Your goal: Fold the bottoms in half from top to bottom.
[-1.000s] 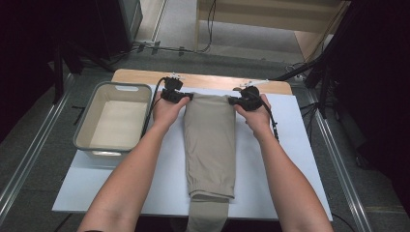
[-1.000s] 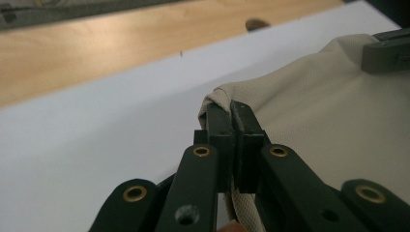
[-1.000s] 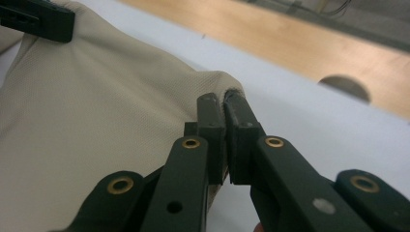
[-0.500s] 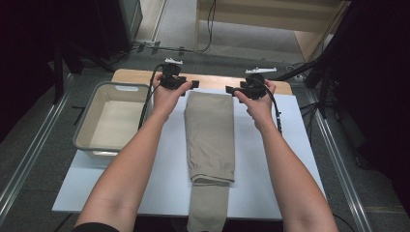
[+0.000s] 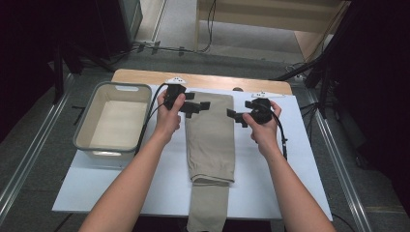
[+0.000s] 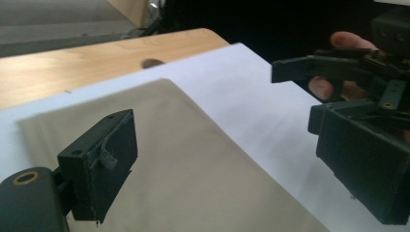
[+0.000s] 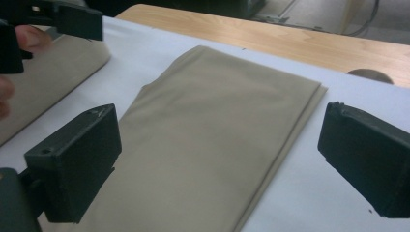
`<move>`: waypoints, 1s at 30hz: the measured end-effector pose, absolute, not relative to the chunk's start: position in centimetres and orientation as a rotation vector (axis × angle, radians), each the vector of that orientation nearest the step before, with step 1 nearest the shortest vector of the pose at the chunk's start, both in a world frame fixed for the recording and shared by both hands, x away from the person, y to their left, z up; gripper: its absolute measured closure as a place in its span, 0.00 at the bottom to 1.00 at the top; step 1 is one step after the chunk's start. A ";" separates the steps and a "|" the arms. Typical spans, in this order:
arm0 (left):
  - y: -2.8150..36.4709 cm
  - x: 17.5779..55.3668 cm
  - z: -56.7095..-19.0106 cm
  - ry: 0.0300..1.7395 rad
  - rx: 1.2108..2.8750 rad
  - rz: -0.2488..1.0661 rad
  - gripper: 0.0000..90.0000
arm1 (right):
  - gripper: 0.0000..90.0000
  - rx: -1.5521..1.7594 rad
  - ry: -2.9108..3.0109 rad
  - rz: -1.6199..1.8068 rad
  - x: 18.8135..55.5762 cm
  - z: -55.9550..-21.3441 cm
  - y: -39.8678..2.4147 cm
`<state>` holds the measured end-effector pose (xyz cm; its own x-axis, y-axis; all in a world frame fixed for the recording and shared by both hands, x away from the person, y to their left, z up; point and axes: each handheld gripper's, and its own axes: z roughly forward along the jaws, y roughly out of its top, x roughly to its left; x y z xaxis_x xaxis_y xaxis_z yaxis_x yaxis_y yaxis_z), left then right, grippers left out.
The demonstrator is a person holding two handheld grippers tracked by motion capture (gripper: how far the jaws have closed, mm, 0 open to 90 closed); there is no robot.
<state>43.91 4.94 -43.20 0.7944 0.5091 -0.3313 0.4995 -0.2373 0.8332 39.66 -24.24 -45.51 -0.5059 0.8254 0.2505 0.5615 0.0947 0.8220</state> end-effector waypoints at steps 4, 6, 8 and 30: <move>4.6 41.4 -43.4 0.709 1.909 0.007 0.03 | 0.00 1.341 2.105 1.394 37.0 -45.4 -24.1; 4.6 40.0 -43.6 0.685 1.916 -0.006 0.00 | 0.00 1.315 2.108 1.398 35.5 -45.3 -24.0; 4.7 38.8 -43.8 0.669 1.916 -0.011 0.00 | 0.00 1.305 2.115 1.385 34.1 -45.3 -23.7; 8.0 27.3 -48.1 0.563 2.002 -0.057 0.00 | 0.00 1.196 2.190 1.372 22.3 -48.6 -22.9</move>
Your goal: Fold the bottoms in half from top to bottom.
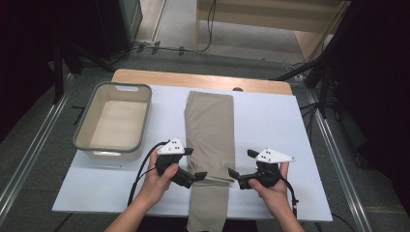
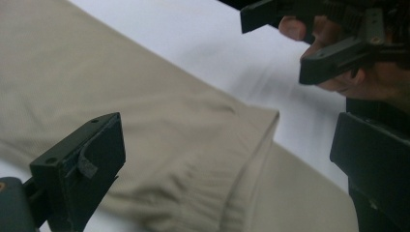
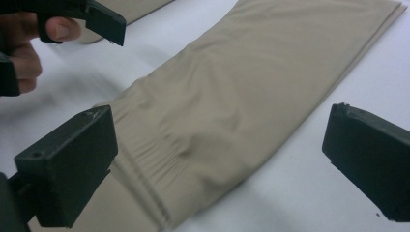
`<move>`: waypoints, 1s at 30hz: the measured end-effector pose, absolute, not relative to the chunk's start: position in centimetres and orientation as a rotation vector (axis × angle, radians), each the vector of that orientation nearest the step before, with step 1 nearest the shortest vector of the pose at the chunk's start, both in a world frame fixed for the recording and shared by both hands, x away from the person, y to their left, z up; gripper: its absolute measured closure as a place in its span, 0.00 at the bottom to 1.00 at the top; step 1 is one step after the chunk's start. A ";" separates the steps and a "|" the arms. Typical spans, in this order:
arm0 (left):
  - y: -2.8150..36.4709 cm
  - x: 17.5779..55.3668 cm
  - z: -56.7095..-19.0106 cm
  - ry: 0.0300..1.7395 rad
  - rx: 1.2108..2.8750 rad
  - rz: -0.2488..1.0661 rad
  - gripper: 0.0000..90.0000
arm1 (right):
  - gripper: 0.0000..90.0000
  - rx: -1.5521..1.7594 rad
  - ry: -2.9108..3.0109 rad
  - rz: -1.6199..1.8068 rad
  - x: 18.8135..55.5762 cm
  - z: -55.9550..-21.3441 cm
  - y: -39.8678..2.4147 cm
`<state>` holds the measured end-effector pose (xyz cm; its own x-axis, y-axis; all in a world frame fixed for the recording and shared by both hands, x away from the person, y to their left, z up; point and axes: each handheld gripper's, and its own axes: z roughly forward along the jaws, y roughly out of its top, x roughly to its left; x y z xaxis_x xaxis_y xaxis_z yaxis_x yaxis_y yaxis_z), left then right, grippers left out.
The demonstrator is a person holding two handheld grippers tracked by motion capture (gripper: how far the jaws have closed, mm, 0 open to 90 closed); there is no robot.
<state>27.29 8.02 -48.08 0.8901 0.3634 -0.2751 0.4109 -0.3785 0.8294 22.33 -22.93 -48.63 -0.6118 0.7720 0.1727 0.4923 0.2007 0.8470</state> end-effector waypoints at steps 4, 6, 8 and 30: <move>8.7 26.0 -49.2 0.567 2.014 -0.057 0.00 | 0.00 1.195 2.237 1.343 20.5 -49.8 -22.8; 8.8 25.7 -49.6 0.567 2.016 -0.069 0.00 | 0.04 1.208 2.246 1.351 19.9 -50.3 -22.7; 8.8 25.5 -49.7 0.576 2.039 -0.042 0.03 | 0.07 1.205 2.259 1.315 19.7 -50.7 -22.1; 8.5 25.3 -50.7 0.726 2.080 0.090 0.69 | 0.53 1.155 2.294 1.073 19.5 -52.2 -19.8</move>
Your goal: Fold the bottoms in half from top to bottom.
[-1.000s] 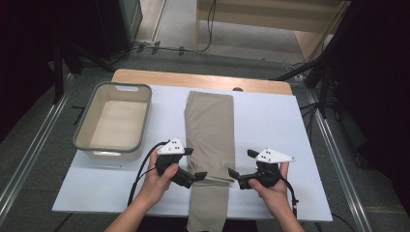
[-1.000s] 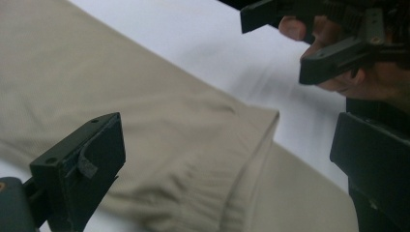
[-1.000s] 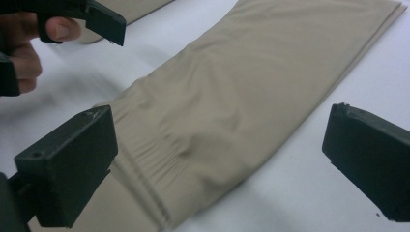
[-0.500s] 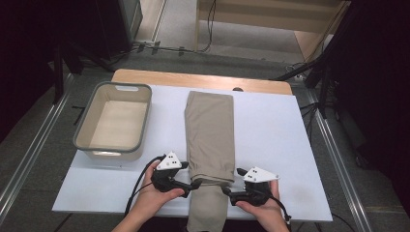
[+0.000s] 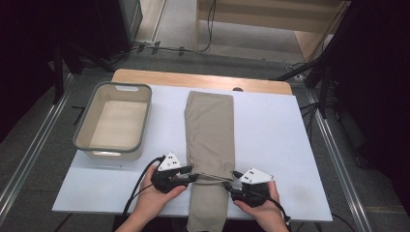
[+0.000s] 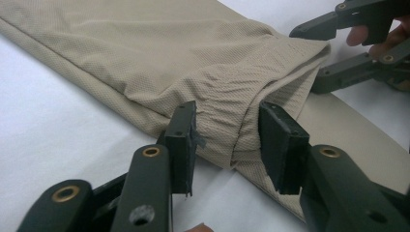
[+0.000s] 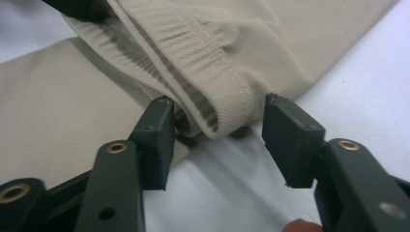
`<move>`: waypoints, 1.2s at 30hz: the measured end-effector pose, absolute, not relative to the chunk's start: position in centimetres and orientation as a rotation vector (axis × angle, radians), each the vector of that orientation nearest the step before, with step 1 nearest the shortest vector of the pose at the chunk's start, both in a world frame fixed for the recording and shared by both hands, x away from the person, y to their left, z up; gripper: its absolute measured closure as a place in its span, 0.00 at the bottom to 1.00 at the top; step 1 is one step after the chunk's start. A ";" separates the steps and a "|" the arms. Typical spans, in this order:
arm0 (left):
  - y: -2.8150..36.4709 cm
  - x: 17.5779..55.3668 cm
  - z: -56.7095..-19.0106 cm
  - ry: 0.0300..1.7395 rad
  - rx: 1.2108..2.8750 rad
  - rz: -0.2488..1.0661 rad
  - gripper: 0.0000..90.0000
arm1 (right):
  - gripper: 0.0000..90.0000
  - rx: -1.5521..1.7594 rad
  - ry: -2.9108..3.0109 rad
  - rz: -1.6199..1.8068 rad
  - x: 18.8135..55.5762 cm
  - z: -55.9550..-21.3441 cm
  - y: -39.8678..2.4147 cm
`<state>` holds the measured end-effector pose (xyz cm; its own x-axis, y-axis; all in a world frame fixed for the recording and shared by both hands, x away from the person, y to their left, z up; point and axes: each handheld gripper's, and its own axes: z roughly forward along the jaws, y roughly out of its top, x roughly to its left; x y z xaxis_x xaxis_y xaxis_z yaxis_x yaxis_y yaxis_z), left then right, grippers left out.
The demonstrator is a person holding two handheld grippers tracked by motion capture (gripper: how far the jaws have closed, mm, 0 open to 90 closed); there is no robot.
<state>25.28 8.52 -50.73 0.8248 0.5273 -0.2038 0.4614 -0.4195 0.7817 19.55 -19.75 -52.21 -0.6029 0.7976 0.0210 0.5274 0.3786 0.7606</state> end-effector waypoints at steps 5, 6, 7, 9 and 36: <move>8.6 25.2 -50.8 0.727 2.088 0.098 0.74 | 0.71 1.142 2.293 1.075 19.4 -52.2 -19.7; 8.5 25.1 -50.8 0.721 2.095 0.109 0.74 | 0.73 1.155 2.289 1.077 19.5 -52.2 -19.7; 8.4 25.0 -50.9 0.714 2.107 0.125 0.74 | 0.76 1.160 2.293 1.077 19.5 -52.2 -19.7; 8.3 24.6 -50.9 0.705 2.124 0.149 0.75 | 0.83 1.161 2.304 1.063 19.6 -52.3 -19.7; 9.0 21.1 -49.2 0.620 2.080 0.149 0.94 | 0.92 1.068 2.307 1.139 16.0 -50.7 -19.7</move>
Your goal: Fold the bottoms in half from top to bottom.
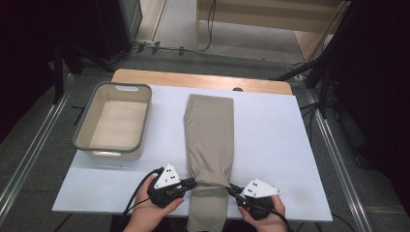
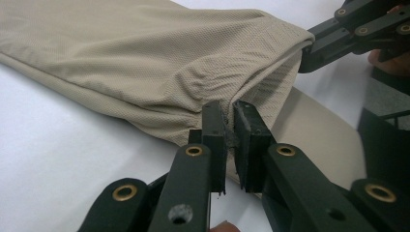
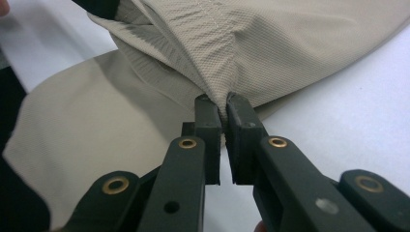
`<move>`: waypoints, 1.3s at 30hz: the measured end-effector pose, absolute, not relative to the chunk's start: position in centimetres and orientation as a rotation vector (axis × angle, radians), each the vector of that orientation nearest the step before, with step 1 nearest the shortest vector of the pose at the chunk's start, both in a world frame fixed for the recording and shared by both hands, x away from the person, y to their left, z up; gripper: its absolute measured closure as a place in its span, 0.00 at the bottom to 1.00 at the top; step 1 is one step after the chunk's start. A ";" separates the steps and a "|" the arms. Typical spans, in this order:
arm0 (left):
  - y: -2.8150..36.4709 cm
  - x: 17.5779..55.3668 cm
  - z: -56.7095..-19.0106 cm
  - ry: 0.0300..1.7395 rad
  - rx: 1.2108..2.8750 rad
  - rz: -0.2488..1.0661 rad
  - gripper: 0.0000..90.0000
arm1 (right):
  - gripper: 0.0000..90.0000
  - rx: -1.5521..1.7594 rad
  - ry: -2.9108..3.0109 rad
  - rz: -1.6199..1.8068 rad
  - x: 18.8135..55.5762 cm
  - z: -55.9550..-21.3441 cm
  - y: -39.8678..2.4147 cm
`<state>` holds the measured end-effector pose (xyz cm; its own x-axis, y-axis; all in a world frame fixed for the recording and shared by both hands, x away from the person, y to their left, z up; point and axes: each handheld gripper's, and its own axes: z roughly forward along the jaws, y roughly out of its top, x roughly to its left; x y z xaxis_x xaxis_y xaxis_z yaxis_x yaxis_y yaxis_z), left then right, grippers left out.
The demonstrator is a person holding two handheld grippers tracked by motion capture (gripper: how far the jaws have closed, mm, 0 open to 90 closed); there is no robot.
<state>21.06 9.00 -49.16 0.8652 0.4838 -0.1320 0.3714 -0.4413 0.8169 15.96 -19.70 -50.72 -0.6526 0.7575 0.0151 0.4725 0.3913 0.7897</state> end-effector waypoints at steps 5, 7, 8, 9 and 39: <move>9.1 19.9 -48.8 0.598 2.079 0.134 0.94 | 0.93 1.062 2.305 1.151 14.6 -50.3 -19.8; 9.1 19.5 -48.7 0.590 2.075 0.128 0.94 | 0.93 1.059 2.303 1.163 14.1 -50.2 -19.9; 9.1 19.3 -48.7 0.587 2.076 0.122 0.94 | 0.93 1.054 2.302 1.166 13.8 -50.1 -19.9; 9.1 19.0 -48.6 0.584 2.077 0.120 0.94 | 0.92 1.057 2.305 1.170 13.6 -50.0 -20.0; 10.5 16.8 -47.7 0.590 2.005 0.034 0.21 | 0.11 1.003 2.319 1.348 9.7 -49.0 -20.3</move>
